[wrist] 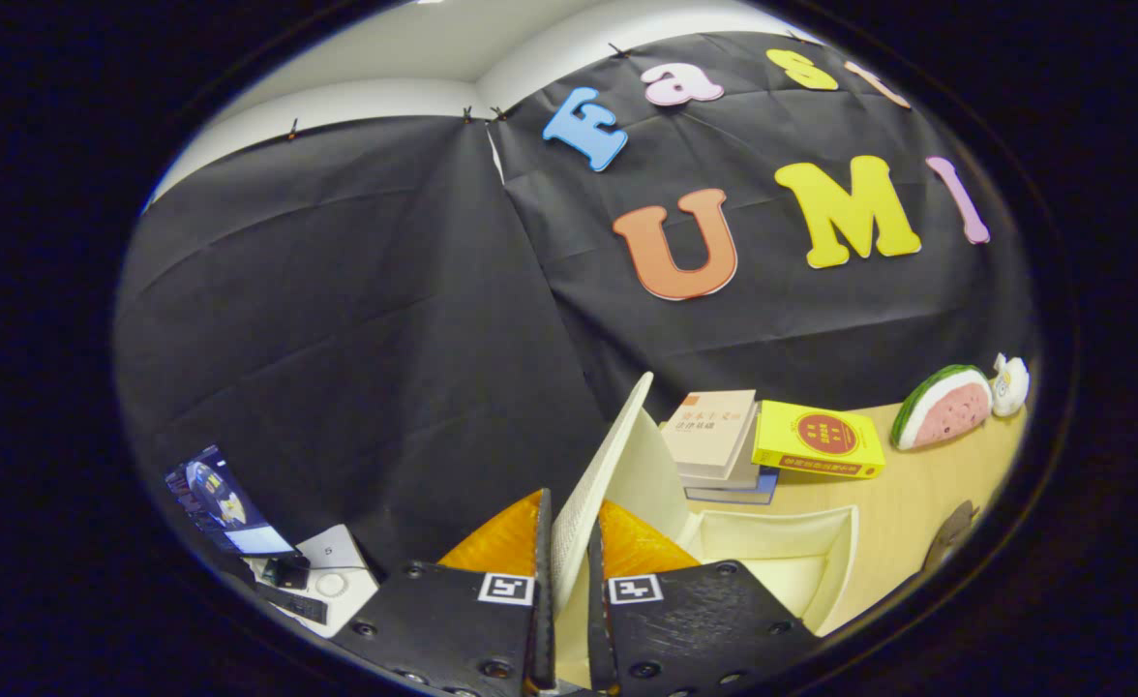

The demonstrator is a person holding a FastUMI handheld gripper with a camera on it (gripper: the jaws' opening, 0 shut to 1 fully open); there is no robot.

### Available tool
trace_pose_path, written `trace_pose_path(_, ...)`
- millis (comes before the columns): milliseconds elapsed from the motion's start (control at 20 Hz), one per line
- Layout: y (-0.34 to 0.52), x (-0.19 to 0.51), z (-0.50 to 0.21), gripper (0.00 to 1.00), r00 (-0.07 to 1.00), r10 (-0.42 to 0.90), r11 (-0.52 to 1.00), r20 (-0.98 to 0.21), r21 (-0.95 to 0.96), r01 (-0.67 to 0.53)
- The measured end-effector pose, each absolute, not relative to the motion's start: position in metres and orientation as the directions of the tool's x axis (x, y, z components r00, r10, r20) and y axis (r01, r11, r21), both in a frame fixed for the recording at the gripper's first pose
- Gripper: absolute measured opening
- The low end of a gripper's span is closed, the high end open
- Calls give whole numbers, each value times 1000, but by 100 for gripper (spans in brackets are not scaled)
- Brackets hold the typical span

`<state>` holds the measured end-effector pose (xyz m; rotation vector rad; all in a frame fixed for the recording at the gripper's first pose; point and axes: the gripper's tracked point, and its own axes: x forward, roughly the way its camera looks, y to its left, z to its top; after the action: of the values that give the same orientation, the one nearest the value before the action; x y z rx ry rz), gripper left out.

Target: Open the storage box then place both shoes into the box .Put the left shoe in first, then the right shoe, with the right side of both shoes facing outward in a uniform manner.

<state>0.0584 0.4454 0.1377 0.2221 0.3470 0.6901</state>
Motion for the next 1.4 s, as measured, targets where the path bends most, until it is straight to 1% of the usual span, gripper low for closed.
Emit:
trace_pose_path(50,455,57,136,14,716,653,754,-245,291,-589)
trace_pose_path(100,466,56,136,19,709,661,748,-244,275,-604)
trace_pose_path(250,500,50,128,41,666,702,712,-253,239,-660)
trace_pose_path(350,516,47,130,57,637,734,679,-235,239,-695)
trace_pose_path(400,520,49,130,65,640,736,677,-220,220,-702)
trace_pose_path(500,523,50,138,78,658,734,679,-170,167,-714)
trace_pose_path(550,524,50,143,80,666,732,681,-145,141,-718)
trace_pose_path(600,524,48,143,85,673,729,685,-129,113,-720)
trace_pose_path(800,518,43,137,88,686,718,695,-115,57,-717)
trace_pose_path(1000,480,45,133,92,737,671,742,-84,46,-669)
trace_pose_path(1050,467,45,134,93,747,661,750,-71,53,-659)
trace_pose_path(1400,336,61,132,93,842,538,843,-32,33,-538)
